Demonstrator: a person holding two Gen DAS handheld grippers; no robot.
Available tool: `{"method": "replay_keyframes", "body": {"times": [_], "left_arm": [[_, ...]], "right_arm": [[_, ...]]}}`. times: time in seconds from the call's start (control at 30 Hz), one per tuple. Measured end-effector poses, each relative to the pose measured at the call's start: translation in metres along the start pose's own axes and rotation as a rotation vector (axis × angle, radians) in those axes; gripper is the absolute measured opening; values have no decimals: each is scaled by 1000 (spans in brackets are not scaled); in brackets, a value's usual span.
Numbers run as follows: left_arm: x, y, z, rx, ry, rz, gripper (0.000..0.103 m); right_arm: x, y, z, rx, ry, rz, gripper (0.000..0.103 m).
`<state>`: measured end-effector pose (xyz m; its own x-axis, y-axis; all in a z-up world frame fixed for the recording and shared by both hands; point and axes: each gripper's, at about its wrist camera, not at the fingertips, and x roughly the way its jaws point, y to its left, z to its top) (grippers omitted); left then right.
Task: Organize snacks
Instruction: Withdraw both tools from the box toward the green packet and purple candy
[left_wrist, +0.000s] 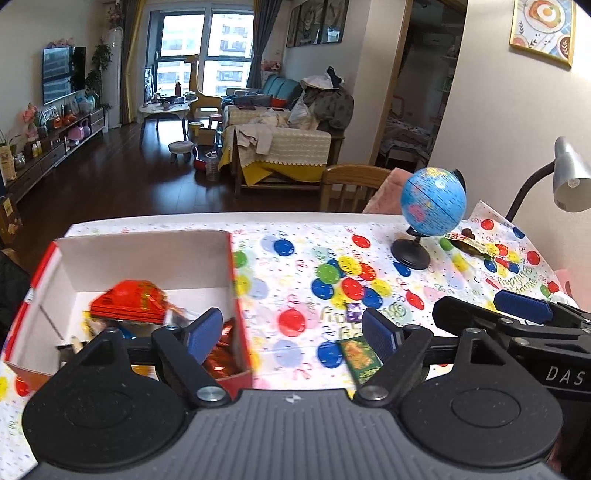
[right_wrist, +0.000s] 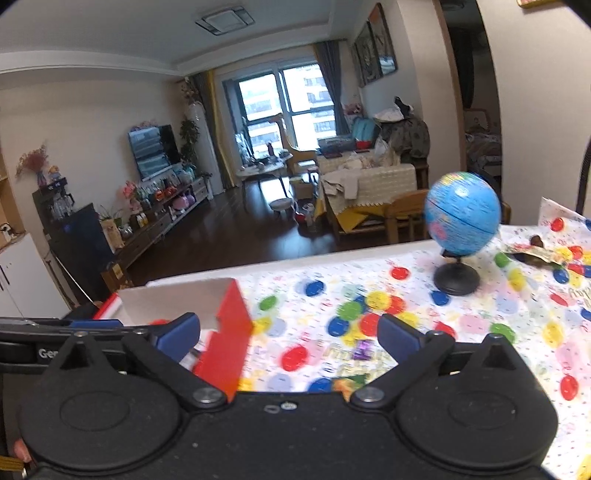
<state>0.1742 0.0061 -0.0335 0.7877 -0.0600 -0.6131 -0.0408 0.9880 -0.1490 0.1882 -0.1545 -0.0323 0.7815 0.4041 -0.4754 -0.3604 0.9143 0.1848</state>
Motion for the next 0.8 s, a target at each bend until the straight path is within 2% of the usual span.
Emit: {"method": "replay_keyframes", "body": {"times": [0.13, 0.23, 0.4, 0.8], "left_arm": [[16, -21, -4, -16, 8, -9, 94], [31, -35, -8, -17, 27, -20, 95], [58, -58, -16, -18, 72, 7, 95], [127, -93, -38, -9, 214, 140, 95]], "right_arm": [[0, -27, -3, 10, 8, -23, 102], [4, -49, -3, 38, 16, -42, 102], [16, -78, -2, 56, 42, -54, 102], [61, -106, 1, -11, 119, -35, 101]]}}
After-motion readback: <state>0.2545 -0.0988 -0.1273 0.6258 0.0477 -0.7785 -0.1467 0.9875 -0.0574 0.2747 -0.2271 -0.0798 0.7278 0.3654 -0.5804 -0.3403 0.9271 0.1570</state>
